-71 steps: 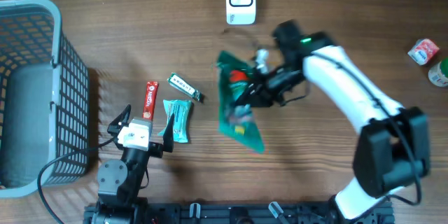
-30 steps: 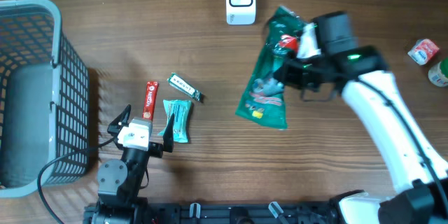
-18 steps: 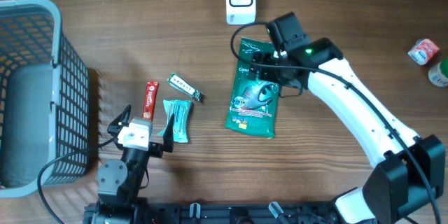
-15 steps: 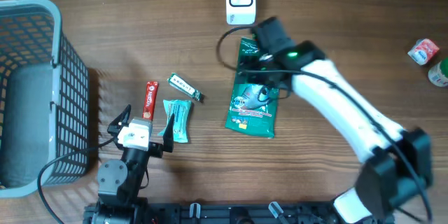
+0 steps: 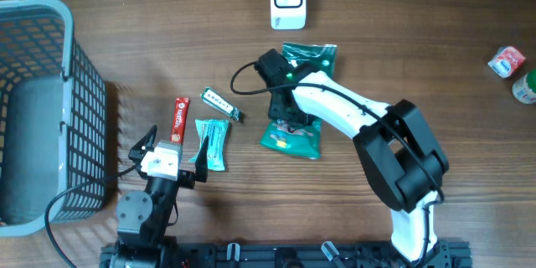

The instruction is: Scan the item barcode

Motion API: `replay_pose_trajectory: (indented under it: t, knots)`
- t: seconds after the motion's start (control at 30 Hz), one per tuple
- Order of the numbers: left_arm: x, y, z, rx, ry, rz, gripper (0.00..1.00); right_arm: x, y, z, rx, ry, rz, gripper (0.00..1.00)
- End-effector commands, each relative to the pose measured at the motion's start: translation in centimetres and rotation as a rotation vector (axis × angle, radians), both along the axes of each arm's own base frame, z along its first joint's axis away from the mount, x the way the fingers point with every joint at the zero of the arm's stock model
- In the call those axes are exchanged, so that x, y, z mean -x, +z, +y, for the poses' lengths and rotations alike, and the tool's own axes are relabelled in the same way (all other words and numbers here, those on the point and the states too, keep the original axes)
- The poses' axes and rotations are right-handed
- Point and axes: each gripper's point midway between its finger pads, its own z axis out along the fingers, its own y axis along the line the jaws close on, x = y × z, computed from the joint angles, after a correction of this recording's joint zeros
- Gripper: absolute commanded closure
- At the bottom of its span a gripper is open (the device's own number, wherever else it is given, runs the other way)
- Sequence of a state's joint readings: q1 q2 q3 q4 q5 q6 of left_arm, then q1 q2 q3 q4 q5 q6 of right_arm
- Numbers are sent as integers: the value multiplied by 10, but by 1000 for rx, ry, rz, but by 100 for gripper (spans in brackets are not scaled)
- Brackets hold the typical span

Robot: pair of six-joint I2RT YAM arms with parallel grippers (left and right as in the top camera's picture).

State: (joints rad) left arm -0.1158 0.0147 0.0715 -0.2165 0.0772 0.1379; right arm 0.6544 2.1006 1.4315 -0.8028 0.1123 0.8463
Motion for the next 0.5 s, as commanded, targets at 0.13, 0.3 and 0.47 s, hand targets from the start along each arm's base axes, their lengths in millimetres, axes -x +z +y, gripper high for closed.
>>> replay_pose_trajectory:
  t: [0.13,0.3,0.47]
  knots:
    - [0,-1,-1,-10,-10,-6,0,36,-47,12,-61,-76,270,92]
    - [0,-1,-1,-10,-10,-6,0,7,5,-20,180,-54,174,62]
    - [0,-1,-1,-10,-10,-6,0,-20,33,4,169,47,67,0]
